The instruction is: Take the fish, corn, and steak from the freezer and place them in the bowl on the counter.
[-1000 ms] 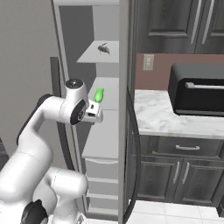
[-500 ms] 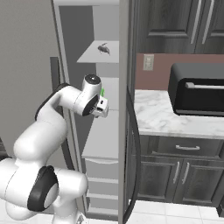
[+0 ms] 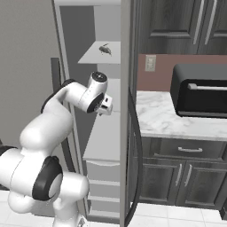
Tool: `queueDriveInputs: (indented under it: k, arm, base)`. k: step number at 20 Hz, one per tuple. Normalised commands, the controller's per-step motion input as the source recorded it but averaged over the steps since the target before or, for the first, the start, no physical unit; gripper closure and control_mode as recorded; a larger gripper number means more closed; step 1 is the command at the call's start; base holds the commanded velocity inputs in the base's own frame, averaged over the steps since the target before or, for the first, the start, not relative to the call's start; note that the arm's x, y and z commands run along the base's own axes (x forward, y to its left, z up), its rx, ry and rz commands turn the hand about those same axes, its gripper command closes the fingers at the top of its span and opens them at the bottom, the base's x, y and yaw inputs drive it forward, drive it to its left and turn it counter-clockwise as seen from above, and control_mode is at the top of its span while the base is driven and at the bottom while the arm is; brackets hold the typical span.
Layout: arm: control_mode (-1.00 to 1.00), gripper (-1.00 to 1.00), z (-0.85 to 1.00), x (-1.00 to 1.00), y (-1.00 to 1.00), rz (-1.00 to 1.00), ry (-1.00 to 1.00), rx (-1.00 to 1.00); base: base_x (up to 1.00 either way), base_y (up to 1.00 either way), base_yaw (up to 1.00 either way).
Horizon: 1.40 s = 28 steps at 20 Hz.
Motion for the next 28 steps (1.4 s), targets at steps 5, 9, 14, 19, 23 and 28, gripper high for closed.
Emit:
queueDriveInputs:
  k: [5, 9, 14, 19, 23, 28]
  arm:
    - [-1.00, -1.00, -0.14, 0.22, 0.00, 0.00, -0.12, 0.00]
    - [-1.00, -1.00, -0.11, 0.26, 0.00, 0.00, -0.06, 0.00]
    - [-1.00, -1.00, 0.02, 0.26, 0.00, 0.00, 0.01, 0.00]
    - [-1.00, -1.00, 0.03, 0.26, 0.00, 0.04, 0.04, 0.00]
    - [-1.00, -1.00, 0.00, 0.32, 0.01, 0.03, -0.02, 0.00]
    - [-1.00, -1.00, 0.00, 0.49, 0.00, 0.01, -0.01, 0.00]
  base:
    - [0.00, 0.00, 0.00]
    - [0.00, 0.00, 0.00]
    - [0.00, 0.00, 0.00]
    - [0.00, 0.00, 0.00]
    - [0.00, 0.00, 0.00]
    - [0.00, 0.00, 0.00]
